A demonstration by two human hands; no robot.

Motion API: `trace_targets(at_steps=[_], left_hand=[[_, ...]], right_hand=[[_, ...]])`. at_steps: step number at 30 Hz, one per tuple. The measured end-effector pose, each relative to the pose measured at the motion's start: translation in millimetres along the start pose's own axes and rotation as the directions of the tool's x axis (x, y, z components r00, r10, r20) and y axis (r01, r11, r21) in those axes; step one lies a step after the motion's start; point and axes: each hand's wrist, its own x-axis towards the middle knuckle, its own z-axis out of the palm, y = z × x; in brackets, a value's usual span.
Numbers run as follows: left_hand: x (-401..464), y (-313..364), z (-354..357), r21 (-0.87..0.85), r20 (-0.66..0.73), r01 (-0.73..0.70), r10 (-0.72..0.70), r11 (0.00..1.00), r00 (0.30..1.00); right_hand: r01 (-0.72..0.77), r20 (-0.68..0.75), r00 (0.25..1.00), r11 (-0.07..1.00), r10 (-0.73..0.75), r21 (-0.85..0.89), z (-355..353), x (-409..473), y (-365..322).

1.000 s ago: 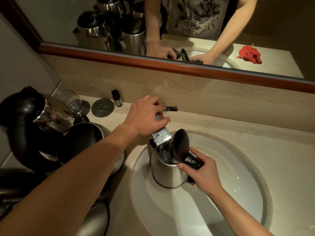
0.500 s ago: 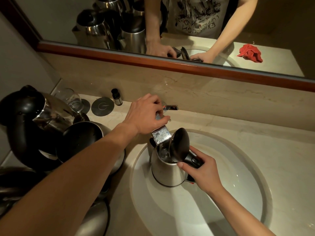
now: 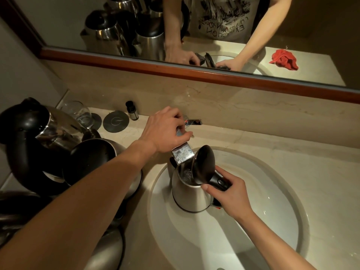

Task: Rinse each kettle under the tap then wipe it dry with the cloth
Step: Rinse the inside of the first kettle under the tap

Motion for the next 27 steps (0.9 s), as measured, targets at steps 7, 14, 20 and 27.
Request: trace_targets(at_steps=[7,14,20,27], left_hand=[[-0.1,0.1,-0.9,-0.016,0.012,0.003,-0.002,1.000,1.000],[0.8,-0.7,0.4,0.006,0.009,-0.005,0.005,1.000,1.000],[-0.1,-0.1,0.9,-0.008,0.009,0.010,-0.010,1.000,1.000],[-0.5,0.4,-0.8,-0.024,0.013,0.007,-0.007,1.000,1.000]], right_hand=[[0.008,0.003,1.000,1.000,-0.008,0.000,-0.3,-0.1,-0.3],[-0.001,0.001,1.000,1.000,0.001,0.019,0.0,0.0,1.2],[-0.010,0.008,1.000,1.000,0.010,0.022,0.2,-0.4,0.8],[-0.010,0.015,1.000,1.000,0.010,0.016,-0.8,-1.6,-0.9]])
